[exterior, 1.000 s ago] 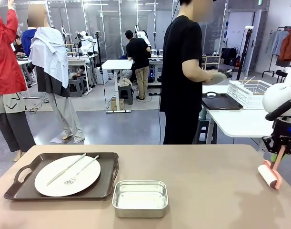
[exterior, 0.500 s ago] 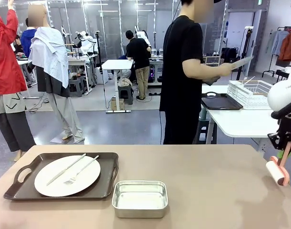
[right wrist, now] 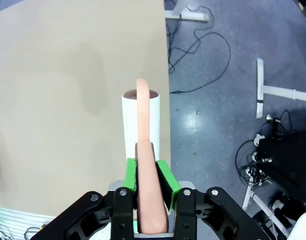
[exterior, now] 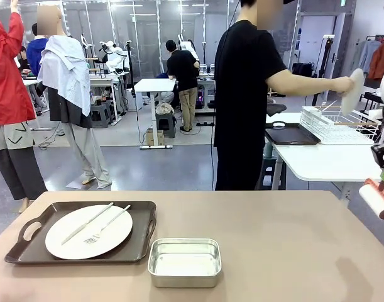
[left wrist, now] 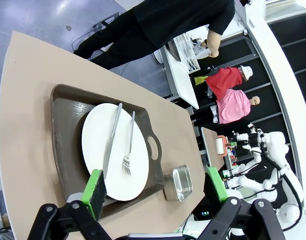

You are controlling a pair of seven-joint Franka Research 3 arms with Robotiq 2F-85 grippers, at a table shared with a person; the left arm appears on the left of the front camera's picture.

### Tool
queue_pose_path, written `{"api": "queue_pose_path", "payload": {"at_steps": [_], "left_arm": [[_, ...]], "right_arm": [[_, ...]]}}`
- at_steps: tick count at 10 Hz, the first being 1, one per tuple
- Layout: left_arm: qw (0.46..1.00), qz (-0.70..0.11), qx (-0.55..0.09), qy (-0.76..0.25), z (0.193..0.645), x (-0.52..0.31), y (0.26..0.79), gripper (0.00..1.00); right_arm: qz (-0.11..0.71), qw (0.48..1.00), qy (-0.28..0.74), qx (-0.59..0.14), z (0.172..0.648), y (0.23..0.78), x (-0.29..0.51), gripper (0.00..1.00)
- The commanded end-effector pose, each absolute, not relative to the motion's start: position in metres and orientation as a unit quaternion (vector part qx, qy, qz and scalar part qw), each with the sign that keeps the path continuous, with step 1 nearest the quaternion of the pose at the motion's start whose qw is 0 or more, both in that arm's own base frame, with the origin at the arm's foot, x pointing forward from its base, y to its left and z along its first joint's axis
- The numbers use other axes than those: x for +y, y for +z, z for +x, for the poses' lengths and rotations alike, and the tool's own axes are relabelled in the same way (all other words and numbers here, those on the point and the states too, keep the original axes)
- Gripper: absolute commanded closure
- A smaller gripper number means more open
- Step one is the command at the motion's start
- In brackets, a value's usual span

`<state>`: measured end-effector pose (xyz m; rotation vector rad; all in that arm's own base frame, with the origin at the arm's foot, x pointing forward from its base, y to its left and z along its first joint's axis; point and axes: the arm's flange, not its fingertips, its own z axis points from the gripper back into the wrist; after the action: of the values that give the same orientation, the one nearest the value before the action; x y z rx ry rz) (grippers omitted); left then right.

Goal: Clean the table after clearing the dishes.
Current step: When the left (or right) Handle tray is removed, use the left hand (or right hand) to clean the left (or right) side of the table with the Lint Roller, then place the Lint Roller back on top of the Airtight Container.

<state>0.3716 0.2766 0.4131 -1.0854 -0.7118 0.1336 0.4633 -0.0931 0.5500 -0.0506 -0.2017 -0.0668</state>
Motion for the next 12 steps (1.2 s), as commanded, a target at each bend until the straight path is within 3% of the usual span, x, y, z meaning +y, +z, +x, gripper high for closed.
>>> {"api": "queue_pose_path", "payload": {"at_steps": [1,2,12], "left_arm": [[0.794,-0.505,-0.332,0.061,0.371,0.280,0.415,0.00],[0.794,-0.505,-0.332,0.061,0.371,0.280,0.415,0.00],[0.794,-0.505,-0.332,0.061,0.371,0.280,0.415,0.00]], "right_arm": [[0.003,0.996,-0.022,-0.087,0.465,0.533,-0.087,0.78],[-0.025,0.994,-0.033,-0.101,0.463,0.550,-0.093,0.78],[-0.025,0.994,-0.033,-0.101,0.463,0.550,-0.093,0.78]]}}
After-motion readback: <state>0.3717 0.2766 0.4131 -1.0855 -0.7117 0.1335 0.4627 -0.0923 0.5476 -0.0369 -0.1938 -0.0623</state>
